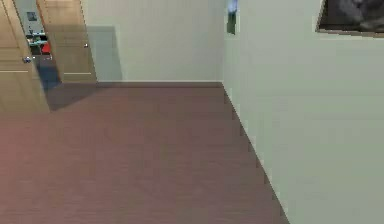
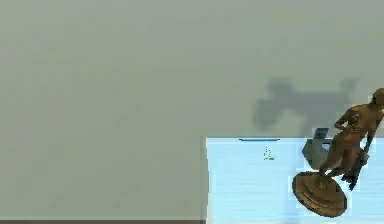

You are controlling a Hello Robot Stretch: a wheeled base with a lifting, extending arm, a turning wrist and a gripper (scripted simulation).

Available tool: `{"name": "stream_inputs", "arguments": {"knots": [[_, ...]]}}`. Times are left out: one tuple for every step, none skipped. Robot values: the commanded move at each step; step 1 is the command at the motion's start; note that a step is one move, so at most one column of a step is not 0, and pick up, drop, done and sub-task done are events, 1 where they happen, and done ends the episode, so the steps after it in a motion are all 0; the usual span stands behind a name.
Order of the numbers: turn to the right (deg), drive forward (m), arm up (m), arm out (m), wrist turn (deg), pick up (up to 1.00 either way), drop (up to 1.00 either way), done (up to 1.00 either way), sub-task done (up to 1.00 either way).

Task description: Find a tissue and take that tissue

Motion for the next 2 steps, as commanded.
{"name": "stream_inputs", "arguments": {"knots": [[-45.0,0.0,0.0,0.0,0.0,0.0,0.0,0.0,0.0],[-30.0,0.0,0.0,0.0,0.0,0.0,0.0,0.0,0.0]]}}
